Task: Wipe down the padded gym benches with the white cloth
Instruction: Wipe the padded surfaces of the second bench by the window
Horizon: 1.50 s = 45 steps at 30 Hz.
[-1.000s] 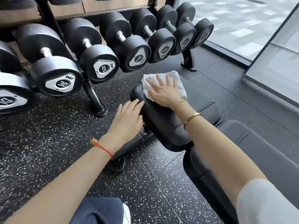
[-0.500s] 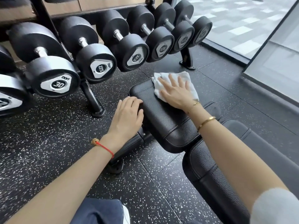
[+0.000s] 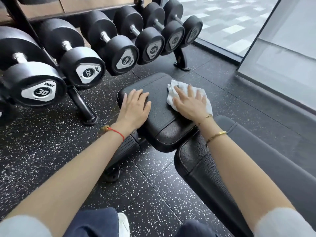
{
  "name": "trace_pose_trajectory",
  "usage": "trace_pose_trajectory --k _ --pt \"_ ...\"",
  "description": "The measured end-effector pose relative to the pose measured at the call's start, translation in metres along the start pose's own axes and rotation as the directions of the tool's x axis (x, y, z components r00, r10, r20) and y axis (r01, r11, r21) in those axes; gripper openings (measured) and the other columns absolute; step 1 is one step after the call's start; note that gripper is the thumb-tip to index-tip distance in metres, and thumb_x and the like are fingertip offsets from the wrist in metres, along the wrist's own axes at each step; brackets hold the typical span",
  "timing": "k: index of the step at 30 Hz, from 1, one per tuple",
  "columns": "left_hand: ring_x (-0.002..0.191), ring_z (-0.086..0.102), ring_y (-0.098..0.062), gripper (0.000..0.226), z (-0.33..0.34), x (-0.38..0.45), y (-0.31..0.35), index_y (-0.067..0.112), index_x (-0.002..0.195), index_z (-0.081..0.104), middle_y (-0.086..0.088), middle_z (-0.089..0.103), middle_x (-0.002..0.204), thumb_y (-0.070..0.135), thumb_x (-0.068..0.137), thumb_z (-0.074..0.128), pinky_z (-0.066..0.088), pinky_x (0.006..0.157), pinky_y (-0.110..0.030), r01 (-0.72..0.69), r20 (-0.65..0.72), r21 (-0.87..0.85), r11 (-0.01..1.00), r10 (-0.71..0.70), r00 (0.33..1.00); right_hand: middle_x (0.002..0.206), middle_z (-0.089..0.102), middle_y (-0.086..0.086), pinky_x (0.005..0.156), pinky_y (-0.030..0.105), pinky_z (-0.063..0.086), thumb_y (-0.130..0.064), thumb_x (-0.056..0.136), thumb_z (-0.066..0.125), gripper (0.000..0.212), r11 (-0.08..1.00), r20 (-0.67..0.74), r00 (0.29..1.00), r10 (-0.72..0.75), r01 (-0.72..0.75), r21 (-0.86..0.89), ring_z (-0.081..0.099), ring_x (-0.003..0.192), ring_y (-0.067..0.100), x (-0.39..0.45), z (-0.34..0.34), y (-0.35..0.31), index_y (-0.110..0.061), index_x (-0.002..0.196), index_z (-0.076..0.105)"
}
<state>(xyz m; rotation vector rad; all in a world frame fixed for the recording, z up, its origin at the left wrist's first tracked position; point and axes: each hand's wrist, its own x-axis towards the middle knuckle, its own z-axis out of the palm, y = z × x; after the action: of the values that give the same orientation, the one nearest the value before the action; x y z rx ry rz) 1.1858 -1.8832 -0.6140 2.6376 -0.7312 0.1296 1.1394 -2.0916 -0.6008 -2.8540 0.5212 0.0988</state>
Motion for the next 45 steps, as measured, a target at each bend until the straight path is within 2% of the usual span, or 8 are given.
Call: trace_pose_trajectory --k 7,13,17,22,30,34,40,45 --pt "0.15 0.015 -0.024 0.049 0.002 -0.021 0.031 0.017 0.148 0.037 -0.006 0.03 0.158 0.035 0.103 0.034 0.004 0.123 -0.046 -0.029 0.008 0.021 0.999 0.029 1.0 0.167 -0.007 0.002 0.119 0.057 -0.009 -0.06 0.097 0.026 0.061 0.967 0.006 0.969 -0.248 0.248 -0.054 -0.011 0.15 0.043 -0.094 0.012 0.028 -0.056 0.15 -0.003" --pt "0.149 0.015 -0.026 0.05 0.016 -0.037 0.054 0.016 0.149 0.035 -0.008 0.027 0.158 0.036 0.103 0.034 0.006 0.122 -0.049 -0.068 0.096 0.048 0.997 0.063 0.993 0.167 -0.002 0.0 0.12 0.05 -0.012 -0.06 0.099 0.024 0.056 0.964 0.003 0.966 -0.257 0.256 -0.07 -0.012 0.151 0.035 -0.164 0.01 0.061 -0.058 0.15 0.002" --pt "0.149 0.013 -0.029 0.057 0.028 -0.044 0.059 0.011 0.152 0.025 -0.012 0.02 0.16 0.04 0.103 0.034 0.007 0.122 -0.049 -0.072 0.11 0.131 0.989 0.058 0.992 0.167 0.003 0.002 0.12 0.051 -0.01 -0.062 0.097 0.028 0.058 0.982 -0.018 0.982 -0.187 0.186 -0.043 -0.01 0.151 0.038 -0.158 0.01 0.067 -0.054 0.151 0.012" --pt "0.15 0.013 -0.028 0.057 0.028 -0.045 0.06 0.012 0.152 0.027 -0.013 0.021 0.159 0.039 0.103 0.037 0.005 0.122 -0.049 -0.059 0.093 0.099 0.993 0.05 0.994 0.167 -0.002 0.002 0.117 0.06 -0.011 -0.065 0.094 0.028 0.065 0.997 0.026 0.998 -0.063 0.064 -0.044 -0.013 0.148 0.046 -0.118 0.0 0.052 -0.052 0.153 0.003" --pt "0.15 0.009 -0.029 0.057 0.024 -0.047 0.06 0.012 0.152 0.025 -0.013 0.017 0.16 0.04 0.103 0.033 0.0 0.122 -0.049 -0.067 0.109 0.051 0.996 0.061 0.992 0.167 -0.003 0.0 0.12 0.053 -0.011 -0.058 0.1 0.023 0.056 0.999 -0.005 0.999 -0.053 0.053 -0.005 -0.012 0.151 0.039 -0.175 0.008 0.046 -0.054 0.152 0.001" --pt "0.149 0.013 -0.031 0.057 0.024 -0.051 0.06 0.01 0.151 0.027 -0.016 0.02 0.159 0.04 0.103 0.033 0.003 0.122 -0.05 -0.109 0.087 0.068 0.992 0.103 0.991 0.166 0.002 0.006 0.122 0.05 -0.006 -0.053 0.101 0.022 0.055 0.997 -0.09 0.993 0.074 -0.077 -0.028 -0.005 0.152 0.035 -0.212 0.011 0.056 -0.055 0.151 0.0" --pt "0.136 0.03 -0.037 0.059 0.016 -0.042 0.049 0.006 0.141 0.037 -0.02 0.037 0.145 0.047 0.099 0.033 0.021 0.116 -0.048 -0.246 0.067 0.208 0.947 0.238 0.969 0.167 -0.002 0.004 0.12 0.057 -0.005 -0.062 0.097 0.026 0.058 0.949 -0.064 0.947 0.314 -0.314 0.023 -0.004 0.151 0.039 -0.19 0.009 0.046 -0.054 0.152 0.007" --pt "0.14 0.024 -0.039 0.059 0.019 -0.041 0.048 0.005 0.142 0.031 -0.022 0.029 0.148 0.047 0.101 0.029 0.013 0.119 -0.047 -0.269 0.095 0.191 0.944 0.255 0.962 0.166 0.005 -0.002 0.12 0.056 -0.005 -0.066 0.095 0.029 0.062 0.932 -0.103 0.927 0.36 -0.362 -0.002 -0.004 0.151 0.037 -0.162 0.009 0.033 -0.053 0.152 0.01"
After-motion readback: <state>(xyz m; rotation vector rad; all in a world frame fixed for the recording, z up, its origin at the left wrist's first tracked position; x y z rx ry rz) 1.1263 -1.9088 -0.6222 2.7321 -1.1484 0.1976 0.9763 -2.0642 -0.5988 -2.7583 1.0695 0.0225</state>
